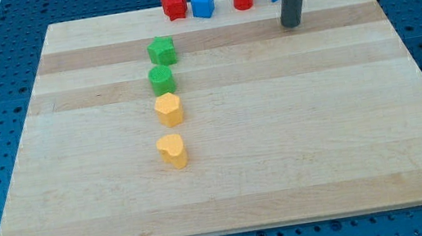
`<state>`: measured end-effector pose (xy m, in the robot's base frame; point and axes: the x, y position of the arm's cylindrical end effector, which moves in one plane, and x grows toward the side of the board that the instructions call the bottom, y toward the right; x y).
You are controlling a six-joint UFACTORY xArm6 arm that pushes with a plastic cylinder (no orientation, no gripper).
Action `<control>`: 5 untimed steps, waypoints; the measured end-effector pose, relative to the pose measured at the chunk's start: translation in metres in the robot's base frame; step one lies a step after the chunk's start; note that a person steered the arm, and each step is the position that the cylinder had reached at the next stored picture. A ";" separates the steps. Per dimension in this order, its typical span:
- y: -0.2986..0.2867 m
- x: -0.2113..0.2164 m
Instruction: Place the green star towards the top right of the yellow hexagon
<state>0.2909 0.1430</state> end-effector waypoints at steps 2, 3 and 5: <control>0.003 0.028; -0.045 0.086; -0.205 0.075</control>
<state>0.3658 -0.0621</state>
